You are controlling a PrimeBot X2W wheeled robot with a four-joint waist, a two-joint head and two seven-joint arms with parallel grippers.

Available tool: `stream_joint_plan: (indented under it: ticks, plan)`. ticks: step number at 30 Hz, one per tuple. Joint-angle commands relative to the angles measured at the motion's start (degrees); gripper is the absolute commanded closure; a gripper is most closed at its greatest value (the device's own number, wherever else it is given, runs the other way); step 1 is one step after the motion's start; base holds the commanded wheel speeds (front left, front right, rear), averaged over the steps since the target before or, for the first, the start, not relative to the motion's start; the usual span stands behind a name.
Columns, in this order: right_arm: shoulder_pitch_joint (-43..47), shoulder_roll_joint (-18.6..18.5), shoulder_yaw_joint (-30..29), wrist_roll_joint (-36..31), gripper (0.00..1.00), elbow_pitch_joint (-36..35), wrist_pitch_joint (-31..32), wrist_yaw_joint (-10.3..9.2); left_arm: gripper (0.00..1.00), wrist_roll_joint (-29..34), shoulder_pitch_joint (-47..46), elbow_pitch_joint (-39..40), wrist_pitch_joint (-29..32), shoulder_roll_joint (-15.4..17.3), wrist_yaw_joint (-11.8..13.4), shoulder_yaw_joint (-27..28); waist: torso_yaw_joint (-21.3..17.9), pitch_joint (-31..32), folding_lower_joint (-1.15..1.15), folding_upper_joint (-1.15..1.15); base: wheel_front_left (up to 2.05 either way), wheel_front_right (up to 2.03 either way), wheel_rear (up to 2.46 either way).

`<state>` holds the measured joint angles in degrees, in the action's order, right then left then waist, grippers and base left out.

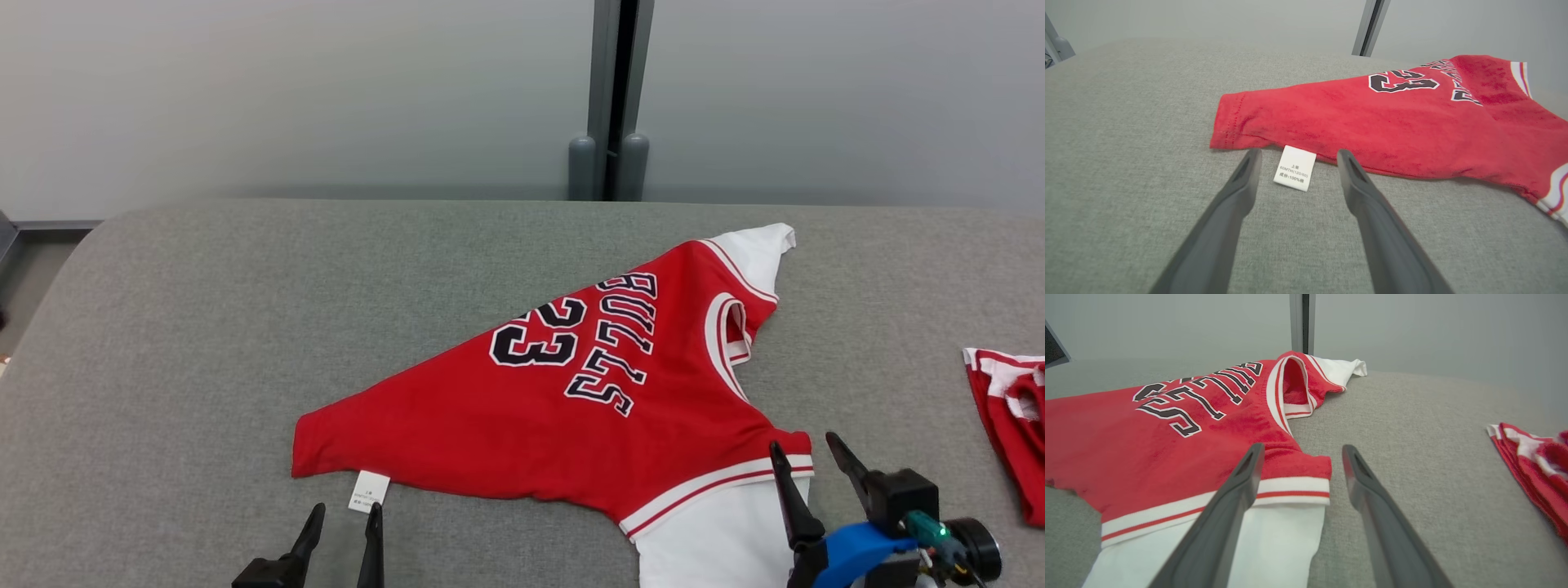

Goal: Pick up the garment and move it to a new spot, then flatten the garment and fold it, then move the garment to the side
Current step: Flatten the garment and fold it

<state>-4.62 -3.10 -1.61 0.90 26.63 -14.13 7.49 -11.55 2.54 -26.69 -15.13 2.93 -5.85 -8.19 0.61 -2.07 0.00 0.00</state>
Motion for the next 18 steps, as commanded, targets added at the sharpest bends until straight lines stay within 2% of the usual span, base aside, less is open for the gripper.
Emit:
stream_joint_plan:
  ticks: [1, 13, 14, 15, 16, 18]
  plan:
    - [-2.3, -0.9, 0.3, -1.1, 0.00, 1.4, 1.1, 0.00, 0.00, 0.3, -0.8, 0.0, 0.0, 0.0, 0.0, 0.1, 1.0, -0.8, 0.00, 0.00, 0.00, 0.00, 0.00]
    - [-16.3, -4.0, 2.3, -2.0, 0.00, 18.9, 9.2, 0.00, 0.00, 0.2, -3.2, 0.1, 0.0, 0.0, -0.4, -0.3, 6.1, -4.8, 0.00, 0.00, 0.00, 0.00, 0.00]
    - [-16.9, -4.0, 2.5, -1.5, 0.13, 20.0, 9.4, 0.00, 0.00, 0.1, -3.3, 0.1, 0.0, 0.0, -0.4, -0.3, 6.4, -5.0, 0.00, 0.00, 0.00, 0.00, 0.00]
    - [-17.6, -4.2, 2.6, -1.3, 0.66, 20.8, 9.1, 0.00, 0.00, 0.1, -3.4, 0.2, 0.0, 0.0, -0.5, -0.4, 6.7, -5.3, 0.00, 0.00, 0.00, 0.00, 0.00]
    - [-18.2, -4.6, 2.9, -1.3, 1.00, 21.6, 8.9, 0.00, 0.00, 0.1, -3.5, 0.2, 0.0, 0.0, -0.5, -0.5, 7.0, -5.6, 0.00, 0.00, 0.00, 0.00, 0.00]
    - [-19.9, -5.7, 2.8, -1.7, 1.00, 22.7, 8.1, -0.01, 0.00, 0.0, -4.0, 0.3, 0.0, 0.0, -0.5, -0.6, 7.6, -6.1, 0.00, 0.00, 0.00, 0.00, 0.00]
